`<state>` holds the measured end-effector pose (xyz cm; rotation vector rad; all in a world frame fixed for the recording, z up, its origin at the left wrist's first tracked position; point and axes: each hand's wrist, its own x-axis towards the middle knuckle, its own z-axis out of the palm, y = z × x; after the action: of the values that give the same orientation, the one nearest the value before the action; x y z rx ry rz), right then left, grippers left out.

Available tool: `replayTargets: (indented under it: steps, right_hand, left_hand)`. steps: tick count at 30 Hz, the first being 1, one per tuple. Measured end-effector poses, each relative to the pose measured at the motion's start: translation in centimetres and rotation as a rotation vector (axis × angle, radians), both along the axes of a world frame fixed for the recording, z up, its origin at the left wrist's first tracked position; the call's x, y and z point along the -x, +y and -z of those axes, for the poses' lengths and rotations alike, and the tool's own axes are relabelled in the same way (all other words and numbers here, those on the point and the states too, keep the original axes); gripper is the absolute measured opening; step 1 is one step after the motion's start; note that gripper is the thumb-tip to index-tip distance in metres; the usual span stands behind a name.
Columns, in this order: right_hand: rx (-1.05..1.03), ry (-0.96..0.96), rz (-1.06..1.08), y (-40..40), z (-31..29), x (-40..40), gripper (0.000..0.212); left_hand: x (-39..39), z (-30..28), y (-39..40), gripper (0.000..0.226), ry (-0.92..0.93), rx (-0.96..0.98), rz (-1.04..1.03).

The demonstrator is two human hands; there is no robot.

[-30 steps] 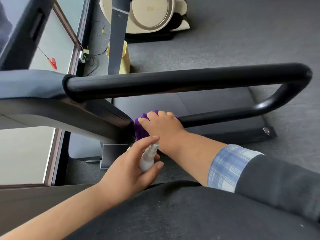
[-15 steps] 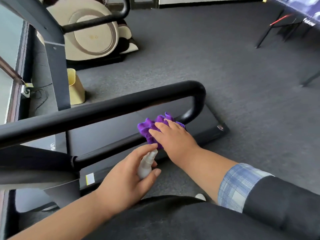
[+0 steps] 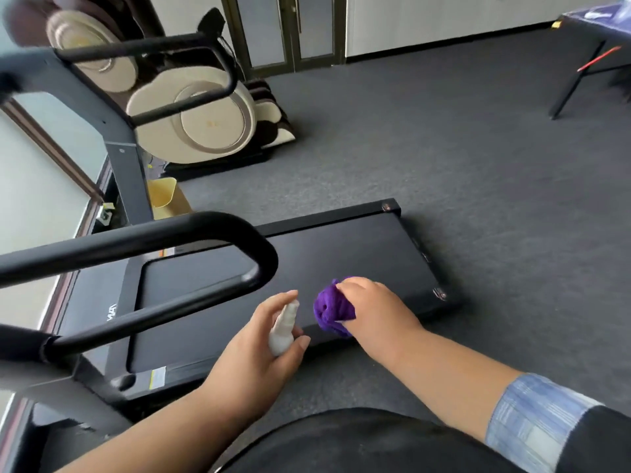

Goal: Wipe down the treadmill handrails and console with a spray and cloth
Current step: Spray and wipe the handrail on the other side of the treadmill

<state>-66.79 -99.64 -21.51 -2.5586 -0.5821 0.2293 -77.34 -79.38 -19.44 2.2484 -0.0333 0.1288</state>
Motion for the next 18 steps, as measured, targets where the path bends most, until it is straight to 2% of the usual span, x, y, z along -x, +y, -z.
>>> replayTargets:
  steps: [5, 7, 10, 12, 15, 18]
  right_hand:
    - [-0.323, 0.197, 0.222, -7.6, -3.6, -2.9, 0.026]
    - [-0.511, 0.303, 0.308, -9.3, -4.8, -4.5, 0.025]
    - [-0.928, 0.645, 0.390, -10.1, -6.1, -7.6, 0.036]
    - [-1.116, 0.889, 0.408, -9.8, -6.6, -9.8, 0.047]
    - [-1.186, 1.124, 0.443, -9.0, -6.1, -13.3, 0.056]
    - [-1.166, 1.289, 0.424, -8.1, -5.0, -17.3, 0.073]
  left_hand:
    - [-4.5, -1.0, -8.1, 0.059, 0.045, 0.087, -0.105]
    - [-6.2, -2.0, -10.1, 0.059, 0.050, 0.123, -0.125]
    - [-8.9, -3.3, -11.9, 0.063, 0.072, 0.216, -0.160]
    - [-10.9, -3.4, -12.5, 0.064, 0.093, 0.268, -0.193]
    - [-14.0, -2.6, -13.0, 0.057, 0.102, 0.276, -0.248]
    - [-17.3, -1.5, -13.4, 0.044, 0.119, 0.262, -0.303]
